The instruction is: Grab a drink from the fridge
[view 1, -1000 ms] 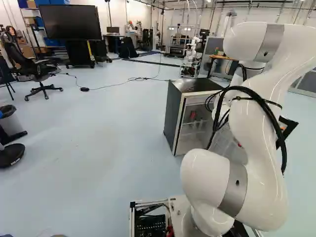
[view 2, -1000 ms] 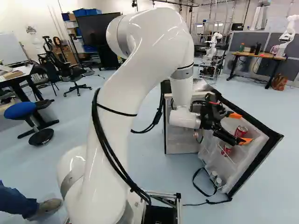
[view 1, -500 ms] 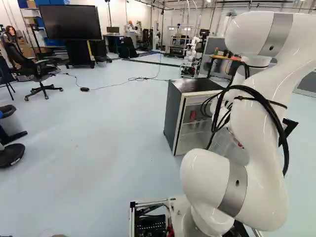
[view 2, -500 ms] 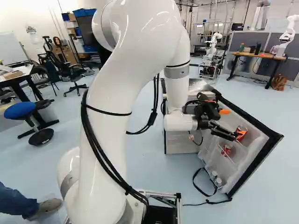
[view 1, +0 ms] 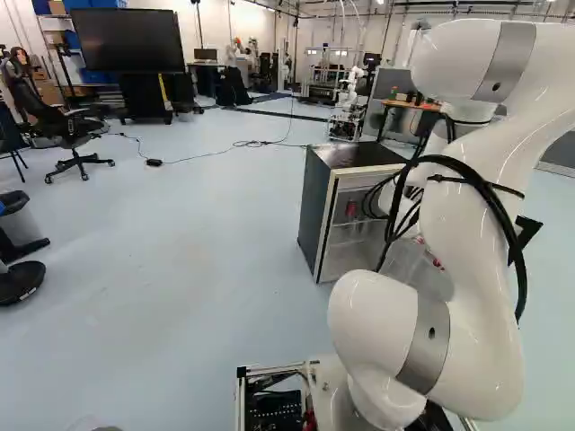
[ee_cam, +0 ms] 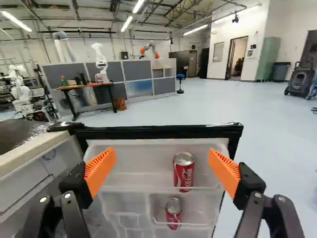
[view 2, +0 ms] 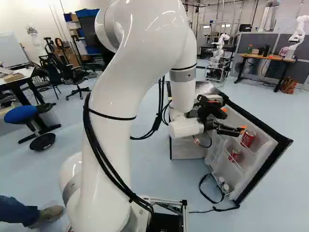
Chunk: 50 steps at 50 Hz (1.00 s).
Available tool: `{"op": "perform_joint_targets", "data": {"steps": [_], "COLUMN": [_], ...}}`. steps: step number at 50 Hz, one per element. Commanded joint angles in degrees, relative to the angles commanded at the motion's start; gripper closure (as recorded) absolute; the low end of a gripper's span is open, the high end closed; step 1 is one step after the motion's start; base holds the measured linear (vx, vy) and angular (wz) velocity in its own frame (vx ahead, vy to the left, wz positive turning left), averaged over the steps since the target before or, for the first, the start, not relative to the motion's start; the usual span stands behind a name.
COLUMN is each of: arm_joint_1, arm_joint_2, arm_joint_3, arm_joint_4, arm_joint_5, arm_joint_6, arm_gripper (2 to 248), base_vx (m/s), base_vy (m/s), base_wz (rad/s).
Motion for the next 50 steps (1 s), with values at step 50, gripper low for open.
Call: {"op": "perform_joint_targets", "data": {"steps": [50], "arm_joint_1": [0.00], "arm_joint_2": [-7.52], "arm_joint_3": [-1.93], "arm_joint_4": [-30.14], "arm_joint_5": [0.00], "arm_joint_6": [0.00], "arm_gripper": [3], "base_vx": [0.000], "base_vy": [0.000], "base_wz": [0.000]}}
